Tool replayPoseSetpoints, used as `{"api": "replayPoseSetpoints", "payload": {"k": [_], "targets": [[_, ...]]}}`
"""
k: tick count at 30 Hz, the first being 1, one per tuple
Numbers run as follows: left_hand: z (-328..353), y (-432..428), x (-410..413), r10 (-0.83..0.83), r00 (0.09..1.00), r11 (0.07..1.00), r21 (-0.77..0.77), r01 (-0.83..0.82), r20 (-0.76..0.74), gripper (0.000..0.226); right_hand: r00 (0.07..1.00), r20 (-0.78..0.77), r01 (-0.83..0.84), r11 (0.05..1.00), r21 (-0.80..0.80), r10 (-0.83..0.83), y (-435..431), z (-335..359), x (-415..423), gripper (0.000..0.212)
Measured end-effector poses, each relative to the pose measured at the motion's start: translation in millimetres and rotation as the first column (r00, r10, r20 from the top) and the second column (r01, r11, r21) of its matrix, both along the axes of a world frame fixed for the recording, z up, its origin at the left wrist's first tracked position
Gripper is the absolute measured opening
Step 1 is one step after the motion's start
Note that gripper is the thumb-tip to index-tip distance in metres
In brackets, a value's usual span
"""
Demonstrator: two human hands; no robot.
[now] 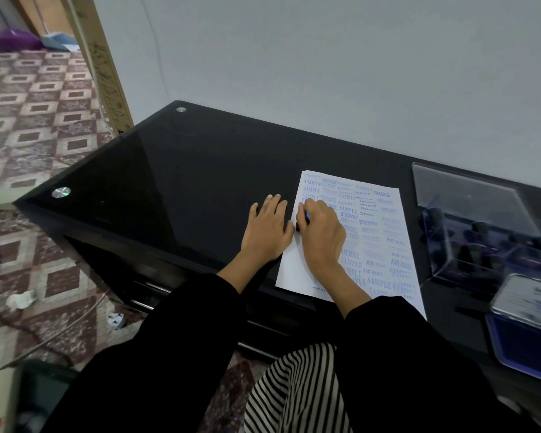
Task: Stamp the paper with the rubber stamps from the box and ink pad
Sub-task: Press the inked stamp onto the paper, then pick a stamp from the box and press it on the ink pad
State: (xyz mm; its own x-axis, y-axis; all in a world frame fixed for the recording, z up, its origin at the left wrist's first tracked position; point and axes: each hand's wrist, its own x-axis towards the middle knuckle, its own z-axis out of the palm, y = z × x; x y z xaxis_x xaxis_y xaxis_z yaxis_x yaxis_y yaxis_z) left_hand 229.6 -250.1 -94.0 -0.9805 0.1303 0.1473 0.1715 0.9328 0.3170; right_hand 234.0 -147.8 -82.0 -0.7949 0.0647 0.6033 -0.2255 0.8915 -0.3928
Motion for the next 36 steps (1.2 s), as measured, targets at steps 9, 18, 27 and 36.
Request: {"api": "replayPoseSetpoints", "payload": {"k": [9,18,27,36], "targets": [[1.0,-0.6,0.7,0.0,1.0,1.0,0.009,0.0,-0.002,0.052,0.963,0.264,0.067,0.998,-0.013,-0.062,3.0,9.3,-18.1,0.024],[0.8,-0.3,-0.7,0.005,1.0,1.0,0.03,-0.006,0.01,0.052,0.923,0.375,0.09,0.996,0.013,-0.089,2.5,21.2,-21.0,0.024],[13.9,0.5,10.3,-0.017,0.997,0.979,0.199,0.031,-0.074,0.037,0.957,0.211,0.25,0.938,-0.24,-0.201,71.8,34.1,13.4,0.034],[40.6,24.4,41.8,-0.121,0.988,0.965,0.222,0.141,-0.1,0.039,0.974,0.213,0.144,0.934,-0.326,-0.075,122.3,46.0,62.6,0.027]]}}
